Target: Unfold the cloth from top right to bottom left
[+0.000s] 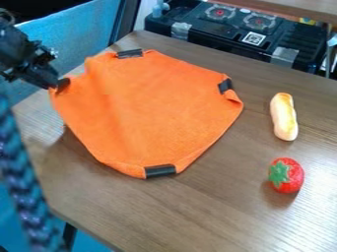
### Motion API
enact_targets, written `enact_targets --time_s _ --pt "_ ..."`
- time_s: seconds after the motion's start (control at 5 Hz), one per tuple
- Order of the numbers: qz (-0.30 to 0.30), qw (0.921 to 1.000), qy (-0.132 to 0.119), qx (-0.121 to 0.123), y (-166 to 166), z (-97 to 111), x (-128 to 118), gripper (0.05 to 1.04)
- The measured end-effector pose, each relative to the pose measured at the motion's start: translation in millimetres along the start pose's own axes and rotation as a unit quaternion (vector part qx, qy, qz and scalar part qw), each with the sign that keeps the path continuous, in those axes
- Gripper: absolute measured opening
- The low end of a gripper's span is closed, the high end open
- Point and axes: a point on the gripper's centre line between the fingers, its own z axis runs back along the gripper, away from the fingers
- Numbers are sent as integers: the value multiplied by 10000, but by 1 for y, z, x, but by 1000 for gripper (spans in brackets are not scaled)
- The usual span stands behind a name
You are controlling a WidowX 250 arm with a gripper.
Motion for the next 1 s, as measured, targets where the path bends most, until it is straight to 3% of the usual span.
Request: enact_targets --time_s 0.2,0.4,0.6,0.8,1.0 --pt "345 9983 180 438 4 12 -10 50" --pt "55 9938 402 1033 -5 17 -15 69" --pt "-544 9856 767 1405 -20 13 -21 207" --pt "-1204 9771 1068 1392 -38 3 -21 456" --pt "-1332 9747 1501 981 -50 -10 -10 749"
